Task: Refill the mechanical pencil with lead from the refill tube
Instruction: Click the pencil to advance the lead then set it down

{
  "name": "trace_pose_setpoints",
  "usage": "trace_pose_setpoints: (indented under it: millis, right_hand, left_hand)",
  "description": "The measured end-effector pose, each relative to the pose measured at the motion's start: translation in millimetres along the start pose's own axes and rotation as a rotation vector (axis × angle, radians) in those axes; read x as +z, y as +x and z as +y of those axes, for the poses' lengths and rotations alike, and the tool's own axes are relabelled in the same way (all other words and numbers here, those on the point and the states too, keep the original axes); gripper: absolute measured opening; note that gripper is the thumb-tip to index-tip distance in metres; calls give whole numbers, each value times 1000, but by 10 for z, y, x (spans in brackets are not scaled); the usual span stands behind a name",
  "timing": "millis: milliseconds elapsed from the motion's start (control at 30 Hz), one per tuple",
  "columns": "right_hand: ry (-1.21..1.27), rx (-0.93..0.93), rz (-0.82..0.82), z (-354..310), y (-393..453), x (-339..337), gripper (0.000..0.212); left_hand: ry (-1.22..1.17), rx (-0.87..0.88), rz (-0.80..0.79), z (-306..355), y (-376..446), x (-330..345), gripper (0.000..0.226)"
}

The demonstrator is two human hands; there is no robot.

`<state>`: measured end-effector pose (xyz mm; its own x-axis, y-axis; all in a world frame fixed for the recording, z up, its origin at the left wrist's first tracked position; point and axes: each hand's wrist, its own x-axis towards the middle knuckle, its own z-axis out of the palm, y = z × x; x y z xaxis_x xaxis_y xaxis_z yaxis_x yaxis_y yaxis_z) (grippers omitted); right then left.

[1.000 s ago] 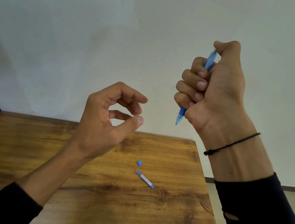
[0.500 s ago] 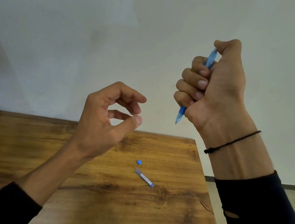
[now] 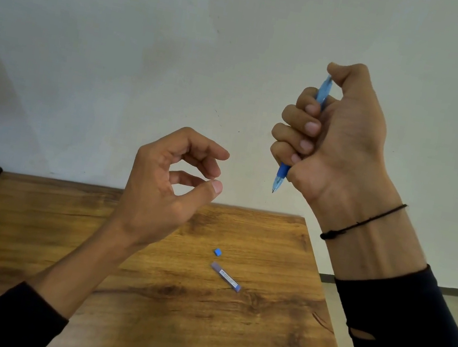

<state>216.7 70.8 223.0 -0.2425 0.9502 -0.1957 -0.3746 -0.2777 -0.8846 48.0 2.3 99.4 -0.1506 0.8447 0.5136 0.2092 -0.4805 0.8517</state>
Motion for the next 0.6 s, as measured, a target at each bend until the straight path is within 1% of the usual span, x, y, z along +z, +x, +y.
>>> trace_pose_setpoints:
  millis: [200, 333, 600]
  right_hand:
    - [66, -8, 5, -10, -11, -9, 56]
    - [112, -43, 44, -11, 0, -7, 50]
    - [112, -77, 91, -9, 7, -11, 48]
  left_hand:
    - [-8, -9, -2, -6, -2, 7, 30]
    - [9, 1, -2, -10, -6, 7, 30]
    - [5, -3, -4, -16, -4, 9, 30]
